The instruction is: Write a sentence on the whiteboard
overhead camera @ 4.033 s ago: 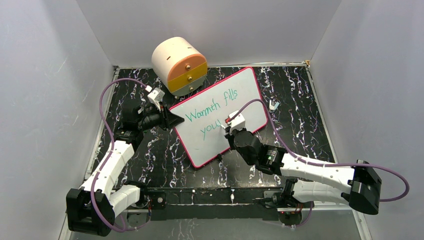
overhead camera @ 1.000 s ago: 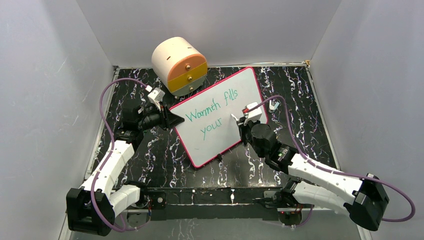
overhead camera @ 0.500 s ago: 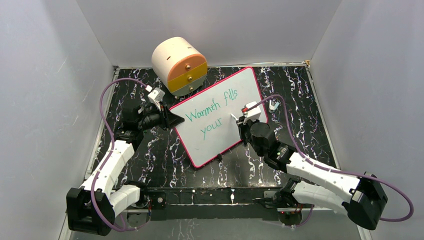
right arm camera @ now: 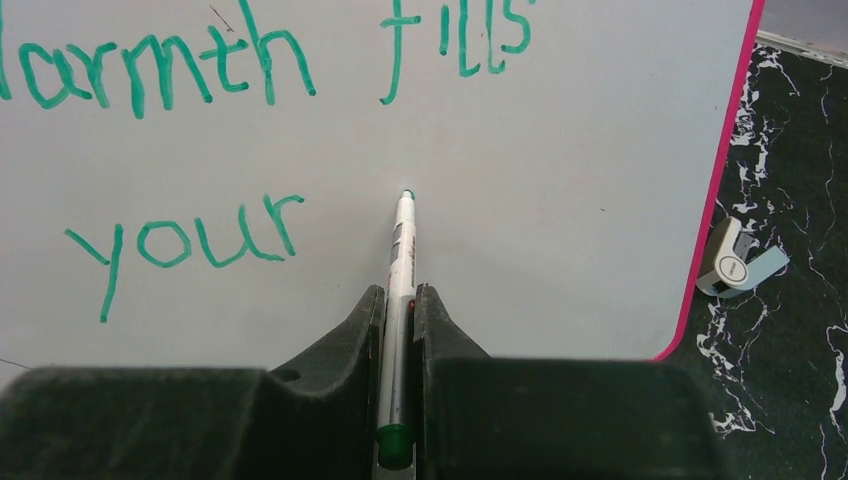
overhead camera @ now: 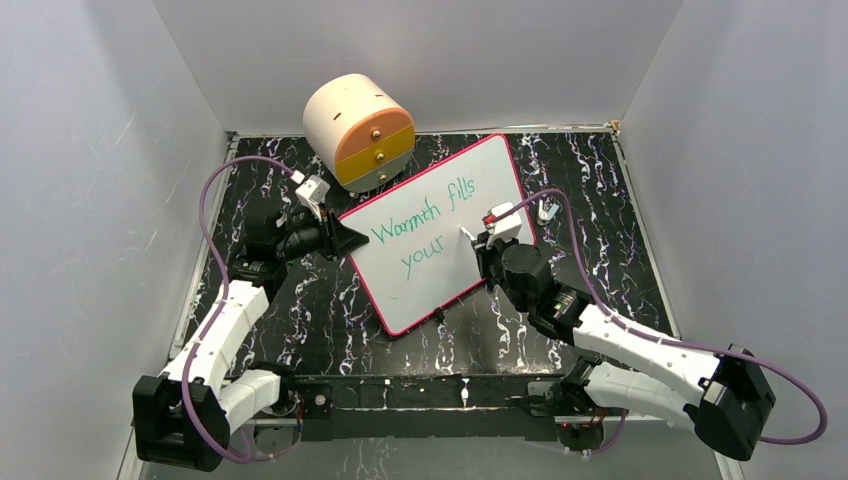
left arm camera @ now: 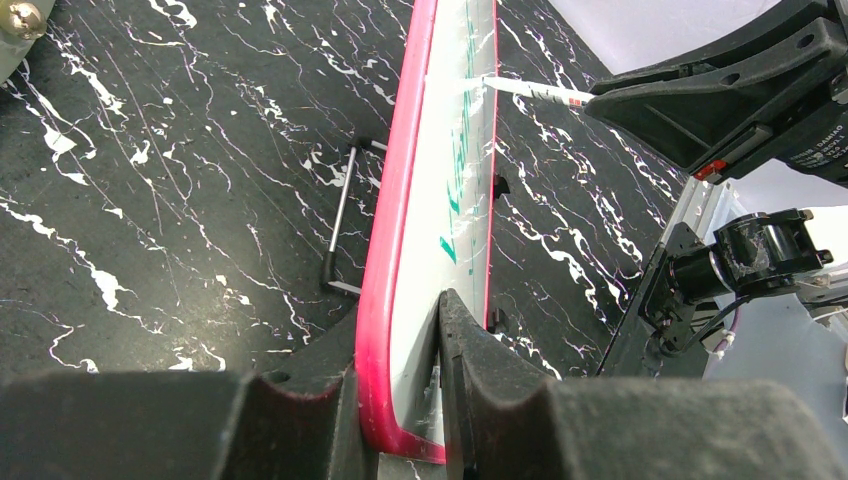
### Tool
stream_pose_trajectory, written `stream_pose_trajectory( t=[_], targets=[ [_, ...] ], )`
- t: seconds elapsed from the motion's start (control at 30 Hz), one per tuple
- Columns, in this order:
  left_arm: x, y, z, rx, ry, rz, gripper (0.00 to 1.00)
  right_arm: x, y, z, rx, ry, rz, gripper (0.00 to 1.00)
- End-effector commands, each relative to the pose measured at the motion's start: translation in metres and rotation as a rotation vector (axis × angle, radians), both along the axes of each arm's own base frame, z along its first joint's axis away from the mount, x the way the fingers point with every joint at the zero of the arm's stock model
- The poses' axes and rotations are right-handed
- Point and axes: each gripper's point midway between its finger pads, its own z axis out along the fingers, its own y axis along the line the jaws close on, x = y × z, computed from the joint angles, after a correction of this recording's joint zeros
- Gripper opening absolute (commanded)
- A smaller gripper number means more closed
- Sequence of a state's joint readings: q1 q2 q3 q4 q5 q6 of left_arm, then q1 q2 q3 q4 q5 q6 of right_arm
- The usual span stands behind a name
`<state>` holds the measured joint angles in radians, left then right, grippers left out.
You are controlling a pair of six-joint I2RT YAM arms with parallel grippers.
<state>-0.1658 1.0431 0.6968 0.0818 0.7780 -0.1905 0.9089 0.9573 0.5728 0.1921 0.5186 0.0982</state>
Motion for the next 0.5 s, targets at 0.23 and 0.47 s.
stream_pose_trajectory(
  t=[0.23,0.47],
  targets=[
    [-0.015,0.018,-0.074,0.202,0.138,0.025,0.00,-0.005,0.012,0.011,0.033,0.000,0.071,0.00],
    [-0.015,0.018,-0.075,0.202,0.141,0.024,0.00,-0.010,0.010,0.002,-0.003,0.044,0.083,0.00]
  ],
)
